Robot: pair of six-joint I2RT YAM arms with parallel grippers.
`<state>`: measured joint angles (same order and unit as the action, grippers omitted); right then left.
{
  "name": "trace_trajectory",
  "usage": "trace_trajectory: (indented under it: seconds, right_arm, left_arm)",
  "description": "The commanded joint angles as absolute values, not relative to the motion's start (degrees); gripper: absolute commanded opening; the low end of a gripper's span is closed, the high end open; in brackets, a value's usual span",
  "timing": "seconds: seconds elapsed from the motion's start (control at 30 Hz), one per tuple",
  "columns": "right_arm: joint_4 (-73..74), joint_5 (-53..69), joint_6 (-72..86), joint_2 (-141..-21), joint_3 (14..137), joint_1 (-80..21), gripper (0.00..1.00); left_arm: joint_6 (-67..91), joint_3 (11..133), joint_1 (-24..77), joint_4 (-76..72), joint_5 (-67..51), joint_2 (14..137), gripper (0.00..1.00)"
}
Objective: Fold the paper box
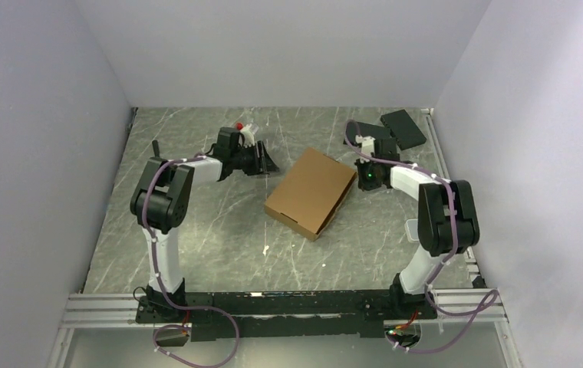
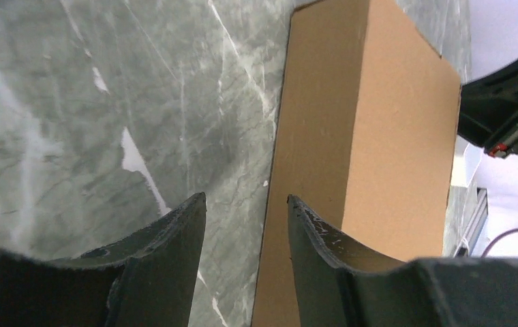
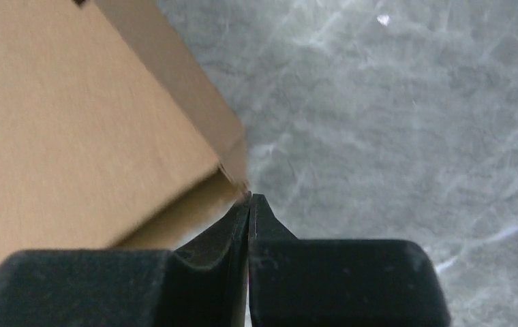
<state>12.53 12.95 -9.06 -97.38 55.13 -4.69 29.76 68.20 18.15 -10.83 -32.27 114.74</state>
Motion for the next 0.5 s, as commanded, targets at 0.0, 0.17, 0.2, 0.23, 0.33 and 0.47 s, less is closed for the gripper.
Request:
trace_trajectory:
  seconds: [0.0, 0.17, 0.2, 0.23, 0.33, 0.47]
  right_arm:
    - [9.2, 2.7, -6.5, -101.5, 61.0, -8.5, 0.05]
    - [10.3, 2.9, -12.3, -104.8, 66.1, -13.1, 0.05]
    - [10.0, 4.6, -13.1, -104.7, 66.2, -13.9, 0.05]
    - [10.1, 6.1, -13.8, -104.6, 66.3, -14.6, 0.06]
    - [10.6, 10.7, -13.6, -104.1, 66.0, -15.1, 0.08]
    - [10.7, 9.3, -13.3, -101.8, 64.2, -12.1, 0.09]
  left_arm:
    - [29.3, 72.4, 20.3, -9.4, -37.2, 117.6, 0.52]
    - [26.4, 75.5, 23.4, -6.0, -39.2, 120.5, 0.51]
    - [25.9, 76.1, 24.1, -5.6, -39.5, 120.9, 0.51]
    - [25.6, 76.5, 24.8, -5.4, -39.7, 121.2, 0.51]
    - [26.2, 76.5, 25.6, -5.7, -39.4, 121.5, 0.51]
    - [29.3, 73.5, 25.0, -7.6, -35.9, 119.8, 0.52]
